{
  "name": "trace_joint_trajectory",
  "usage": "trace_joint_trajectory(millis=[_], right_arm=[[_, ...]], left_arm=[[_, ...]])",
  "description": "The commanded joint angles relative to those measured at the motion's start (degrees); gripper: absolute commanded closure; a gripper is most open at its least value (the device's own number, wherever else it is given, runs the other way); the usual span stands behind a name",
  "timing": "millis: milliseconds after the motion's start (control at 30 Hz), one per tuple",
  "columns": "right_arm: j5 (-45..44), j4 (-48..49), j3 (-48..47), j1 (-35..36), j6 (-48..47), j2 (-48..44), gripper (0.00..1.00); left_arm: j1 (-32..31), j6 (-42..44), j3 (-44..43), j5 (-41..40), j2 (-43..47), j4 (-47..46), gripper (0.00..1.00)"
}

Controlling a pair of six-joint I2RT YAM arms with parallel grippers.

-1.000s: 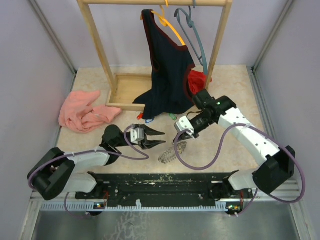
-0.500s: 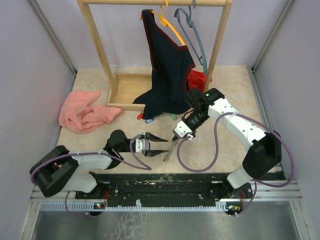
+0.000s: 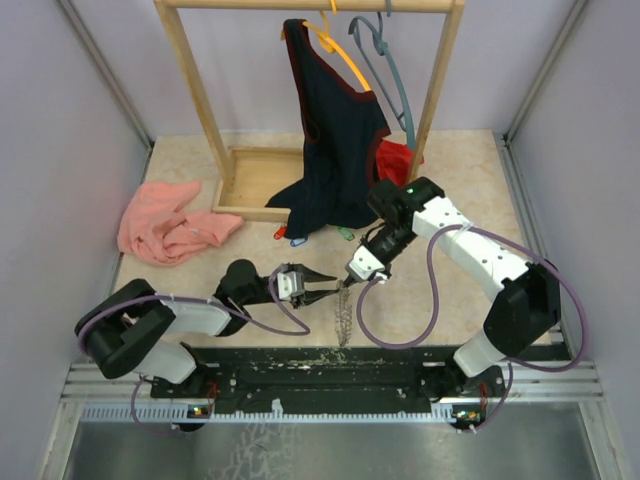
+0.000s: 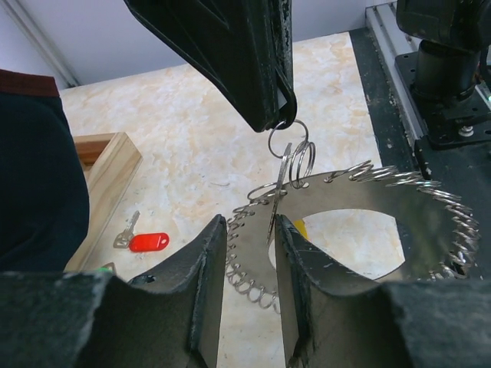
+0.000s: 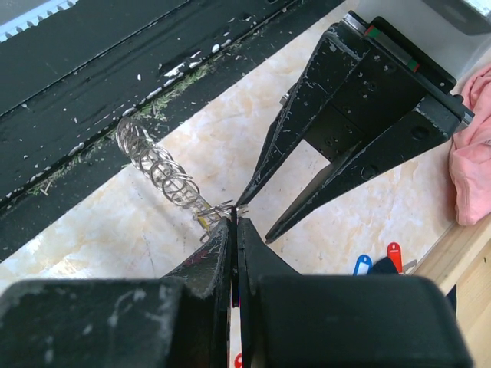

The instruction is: Remove the keys from the keyring

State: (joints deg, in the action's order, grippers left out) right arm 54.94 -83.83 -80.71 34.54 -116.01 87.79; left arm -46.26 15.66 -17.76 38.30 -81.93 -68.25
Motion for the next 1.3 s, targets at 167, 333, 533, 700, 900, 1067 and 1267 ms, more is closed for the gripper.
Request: trace_joint_trajectory(millis=[167, 333, 533, 700, 900, 1067, 1267], right_arm=[[3.9, -1.0, -2.7, 0.7, -1.6, -0.9, 1.0], [4.4, -1.2, -3.0, 0.8, -1.6, -1.0, 1.0], [4.9, -1.4, -3.0, 0.8, -1.5, -1.3, 1.0], [5.2, -1.5, -2.8, 0.8, -1.5, -1.3, 1.0], [5.6, -1.6, -2.9, 0.8, -1.4, -1.2, 1.0], [5.9, -1.6, -2.9, 0.8, -1.2, -1.3, 1.0], [6.2, -1.8, -2.8, 0.8, -1.2, -1.2, 1.0]], left_arm=[[-0.7, -5.9, 1.5, 4.6, -1.4, -8.4, 0.63], [-1.3, -6.1, 0.9, 4.0, -3.2, -8.6, 0.64], [-1.5, -6.3, 0.4, 0.8, -4.1, -9.1, 0.65], [-1.6, -6.8, 0.4, -1.3, -3.9, -9.1, 0.69], [-1.9, -6.8, 0.5, -2.0, -3.5, -9.2, 0.68], [-2.0, -6.8, 0.2, -1.4, -4.0, -9.8, 0.67], [-2.4, -7.0, -0.3, -0.8, -5.2, -11.9, 0.69]])
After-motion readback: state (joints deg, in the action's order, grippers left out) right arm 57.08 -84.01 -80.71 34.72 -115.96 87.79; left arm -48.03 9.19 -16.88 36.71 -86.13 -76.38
